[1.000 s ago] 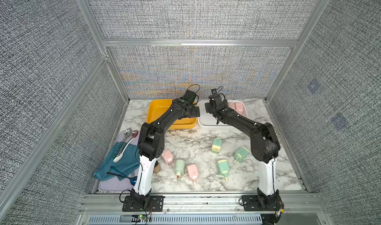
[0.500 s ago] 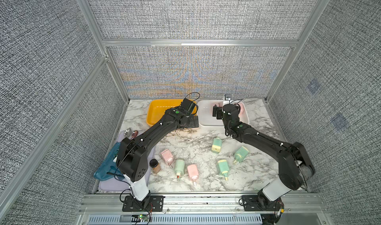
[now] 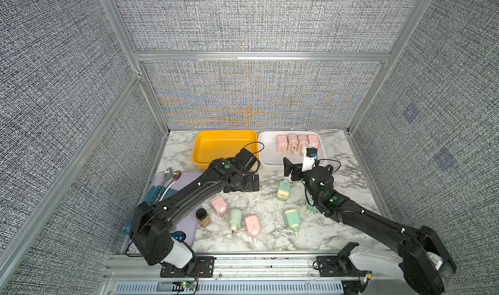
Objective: Place the pencil sharpeners by color into the storage box
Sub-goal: Pick up the pencil sharpener from the center of the board.
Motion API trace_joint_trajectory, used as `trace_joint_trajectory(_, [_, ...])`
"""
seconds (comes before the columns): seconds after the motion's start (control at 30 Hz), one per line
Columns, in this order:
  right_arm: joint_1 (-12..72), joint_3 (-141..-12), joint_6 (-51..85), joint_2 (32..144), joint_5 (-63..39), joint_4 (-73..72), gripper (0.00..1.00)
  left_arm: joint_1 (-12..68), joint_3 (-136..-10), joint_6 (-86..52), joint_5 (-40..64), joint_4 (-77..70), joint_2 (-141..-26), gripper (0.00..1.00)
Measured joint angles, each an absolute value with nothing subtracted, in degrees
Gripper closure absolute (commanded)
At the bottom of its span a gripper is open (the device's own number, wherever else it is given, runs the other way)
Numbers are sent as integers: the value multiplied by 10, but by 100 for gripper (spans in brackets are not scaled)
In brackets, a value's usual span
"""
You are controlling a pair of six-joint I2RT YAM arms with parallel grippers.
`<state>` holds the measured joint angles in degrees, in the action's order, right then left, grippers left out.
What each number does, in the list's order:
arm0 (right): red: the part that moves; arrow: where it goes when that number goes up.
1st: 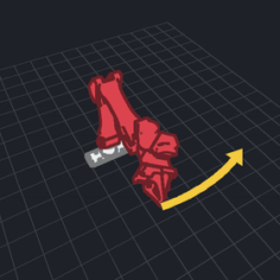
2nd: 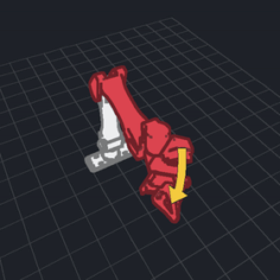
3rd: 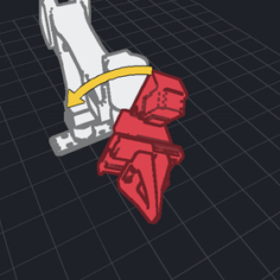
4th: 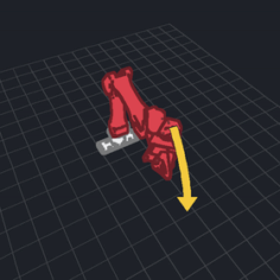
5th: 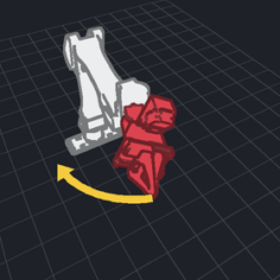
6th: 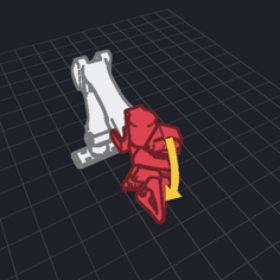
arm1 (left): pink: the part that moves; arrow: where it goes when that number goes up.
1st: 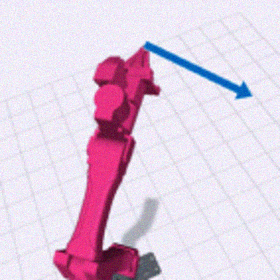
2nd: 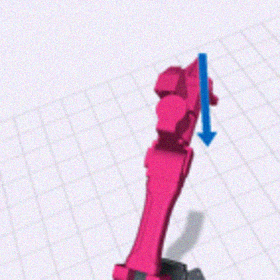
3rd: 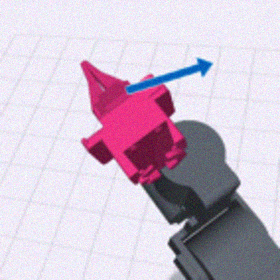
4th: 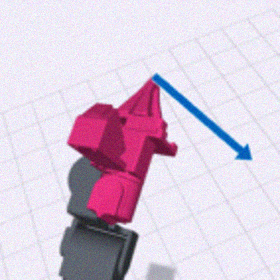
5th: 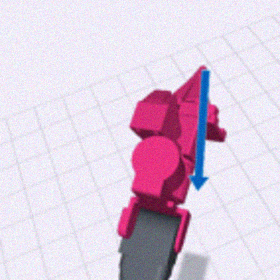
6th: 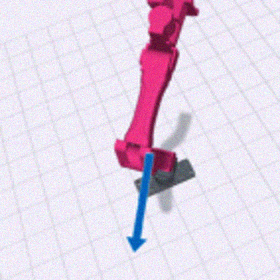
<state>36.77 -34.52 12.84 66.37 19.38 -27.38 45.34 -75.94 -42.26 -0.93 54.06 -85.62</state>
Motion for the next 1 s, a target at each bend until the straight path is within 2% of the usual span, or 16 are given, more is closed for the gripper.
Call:
trace_joint_trajectory(0.17, [417, -314, 126, 638, 199, -255, 1, 468, -746, -423, 37, 571, -844, 2])
trace_joint_trajectory(0.47, [440, -279, 128, 603, 229, -229, 1, 527, -730, -444, 81, 592, -839, 7])
trace_joint_trajectory(0.7, [445, -268, 131, 583, 237, -227, 1, 576, -728, -485, 58, 620, -870, 8])
trace_joint_trajectory(1.0, [450, -255, 135, 574, 240, -225, 1, 598, -696, -532, 35, 607, -905, 9])
